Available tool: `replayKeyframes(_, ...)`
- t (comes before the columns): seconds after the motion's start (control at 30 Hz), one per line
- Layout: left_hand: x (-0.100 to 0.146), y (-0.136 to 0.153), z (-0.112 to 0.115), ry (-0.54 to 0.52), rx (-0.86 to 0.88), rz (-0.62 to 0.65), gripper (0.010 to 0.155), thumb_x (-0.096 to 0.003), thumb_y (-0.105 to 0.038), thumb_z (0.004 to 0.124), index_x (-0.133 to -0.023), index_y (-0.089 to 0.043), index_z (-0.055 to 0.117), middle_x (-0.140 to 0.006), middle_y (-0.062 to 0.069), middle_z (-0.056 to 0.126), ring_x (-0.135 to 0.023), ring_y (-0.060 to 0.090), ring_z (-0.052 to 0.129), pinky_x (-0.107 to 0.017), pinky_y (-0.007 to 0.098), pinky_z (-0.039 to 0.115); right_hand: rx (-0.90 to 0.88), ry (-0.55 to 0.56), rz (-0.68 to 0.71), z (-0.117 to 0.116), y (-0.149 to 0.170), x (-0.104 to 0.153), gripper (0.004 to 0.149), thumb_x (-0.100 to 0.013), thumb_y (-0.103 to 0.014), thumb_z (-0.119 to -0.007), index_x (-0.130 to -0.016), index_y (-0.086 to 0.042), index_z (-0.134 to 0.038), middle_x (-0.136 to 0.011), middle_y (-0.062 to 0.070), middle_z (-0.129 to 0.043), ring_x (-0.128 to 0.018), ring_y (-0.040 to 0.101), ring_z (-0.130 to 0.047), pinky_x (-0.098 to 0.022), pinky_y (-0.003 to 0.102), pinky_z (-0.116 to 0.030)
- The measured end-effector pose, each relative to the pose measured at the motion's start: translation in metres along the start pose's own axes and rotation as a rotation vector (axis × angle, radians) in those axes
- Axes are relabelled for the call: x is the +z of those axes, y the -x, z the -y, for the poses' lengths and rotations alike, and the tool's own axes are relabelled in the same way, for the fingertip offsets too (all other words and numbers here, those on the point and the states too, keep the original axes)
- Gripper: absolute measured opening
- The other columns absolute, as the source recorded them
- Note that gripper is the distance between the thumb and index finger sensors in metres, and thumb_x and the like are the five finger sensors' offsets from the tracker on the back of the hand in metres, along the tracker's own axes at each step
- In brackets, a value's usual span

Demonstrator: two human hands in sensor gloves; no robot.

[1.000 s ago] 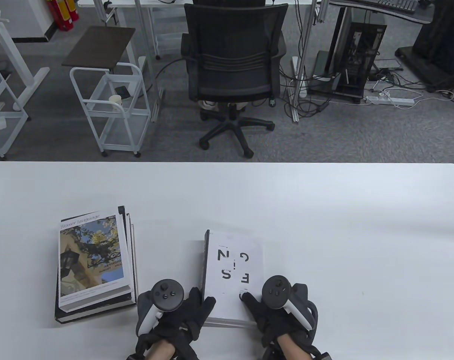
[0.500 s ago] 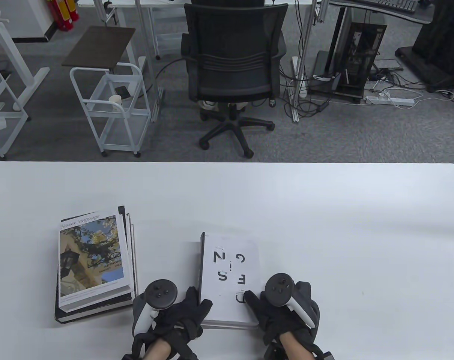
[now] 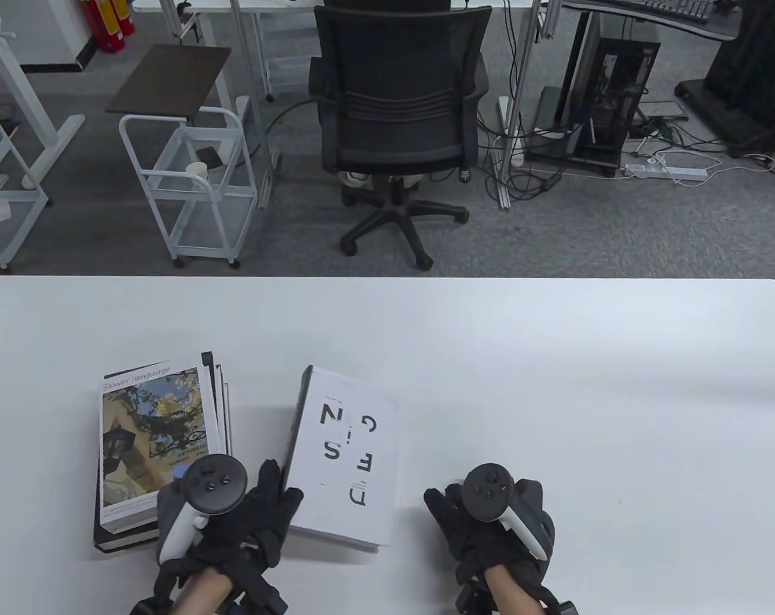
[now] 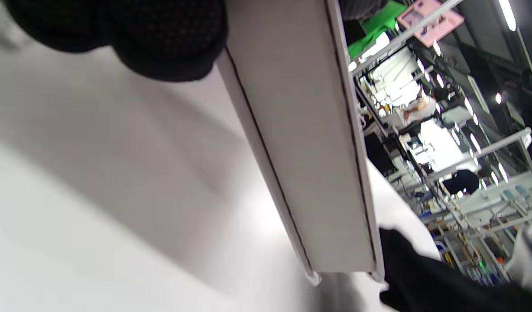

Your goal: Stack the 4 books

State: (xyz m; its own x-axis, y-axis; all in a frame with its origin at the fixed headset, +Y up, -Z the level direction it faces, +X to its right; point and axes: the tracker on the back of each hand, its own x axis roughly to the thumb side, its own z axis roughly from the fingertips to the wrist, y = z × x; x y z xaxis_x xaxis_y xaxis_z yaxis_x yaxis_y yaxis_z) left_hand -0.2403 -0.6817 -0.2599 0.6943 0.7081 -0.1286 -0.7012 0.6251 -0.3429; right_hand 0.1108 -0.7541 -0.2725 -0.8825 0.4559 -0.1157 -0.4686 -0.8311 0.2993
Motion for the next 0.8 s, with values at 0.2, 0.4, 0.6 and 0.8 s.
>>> replayKeyframes(0.2,0.024,0.015,-0.065,-0.167,0.045,-0.021,0.074,-0.0525,-0.042,0.06,-0.106,-0.002,0.03,-0.088,0.028,0.07,-0.042,0.031,0.092,-0.042,0.058,0.077,-0.003,0.001,0.006,0.0,0.0,0.0,0.07,-0.062,-0.06,-0.055,-0.105,-0.006,-0.07,-0.114,0.028,-0.05,-0.102,0.055,-0.045,-0.073,0.066,-0.052)
replayKeyframes(0.4,0.042,0.048,-0.108,-0.263,0.223,-0.088,0.073,-0.0525,-0.041,0.061,-0.106,-0.002,0.03,-0.088,0.029,0.07,-0.042,0.033,0.092,-0.042,0.059,0.075,0.0,0.001,0.016,-0.001,-0.002,0.0,0.07,-0.062,-0.06,-0.055,-0.105,-0.005,-0.069,-0.114,0.028,-0.05,-0.102,0.055,-0.045,-0.073,0.066,-0.052)
replayKeyframes(0.6,0.055,0.084,-0.133,-0.35,0.338,-0.16,0.073,-0.0525,-0.04,0.061,-0.106,-0.002,0.03,-0.088,0.03,0.069,-0.042,0.034,0.091,-0.042,0.06,0.075,-0.003,-0.006,0.016,-0.001,-0.002,0.0,0.071,-0.062,-0.06,-0.055,-0.105,-0.005,-0.069,-0.114,0.027,-0.05,-0.102,0.055,-0.045,-0.073,0.066,-0.052)
replayKeyframes(0.8,0.059,0.108,-0.14,-0.389,0.433,-0.209,0.073,-0.0526,-0.04,0.062,-0.107,-0.002,0.031,-0.088,0.03,0.069,-0.042,0.035,0.091,-0.042,0.06,0.074,-0.003,-0.01,0.016,-0.001,-0.003,0.0,0.071,-0.062,-0.06,-0.055,-0.105,-0.005,-0.069,-0.114,0.028,-0.05,-0.102,0.055,-0.045,-0.073,0.066,-0.052)
